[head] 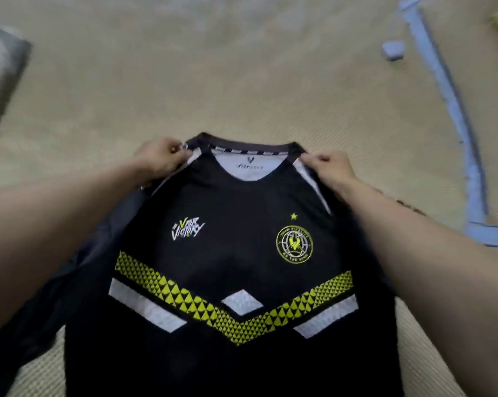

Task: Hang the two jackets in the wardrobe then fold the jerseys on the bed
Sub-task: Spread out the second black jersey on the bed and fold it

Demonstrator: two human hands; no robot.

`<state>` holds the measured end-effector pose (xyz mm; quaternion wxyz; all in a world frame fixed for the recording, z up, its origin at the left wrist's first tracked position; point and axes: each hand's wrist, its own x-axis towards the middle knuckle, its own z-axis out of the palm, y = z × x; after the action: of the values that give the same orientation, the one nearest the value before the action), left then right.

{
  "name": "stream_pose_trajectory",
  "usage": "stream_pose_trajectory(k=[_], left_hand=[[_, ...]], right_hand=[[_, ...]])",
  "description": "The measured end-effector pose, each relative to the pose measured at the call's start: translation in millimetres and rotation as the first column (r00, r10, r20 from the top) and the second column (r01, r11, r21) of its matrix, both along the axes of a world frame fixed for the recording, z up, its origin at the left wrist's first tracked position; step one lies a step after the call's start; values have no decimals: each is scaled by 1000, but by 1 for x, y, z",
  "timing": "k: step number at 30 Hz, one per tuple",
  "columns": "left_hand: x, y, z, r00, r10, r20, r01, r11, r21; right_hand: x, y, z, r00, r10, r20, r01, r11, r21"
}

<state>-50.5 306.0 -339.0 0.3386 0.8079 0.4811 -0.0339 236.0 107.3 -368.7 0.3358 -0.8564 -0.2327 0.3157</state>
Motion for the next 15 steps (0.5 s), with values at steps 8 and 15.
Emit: stream_pose_trajectory(k=[8,15], left_hand=[[17,33,-13,951,229,209,-230,973,-20],[29,38,-4,991,136,-4,-127,936,329]], right_hand=[[33,41,4,995,48,86,-53,997,58],[54,22,27,971,219,92,-201,964,-172]])
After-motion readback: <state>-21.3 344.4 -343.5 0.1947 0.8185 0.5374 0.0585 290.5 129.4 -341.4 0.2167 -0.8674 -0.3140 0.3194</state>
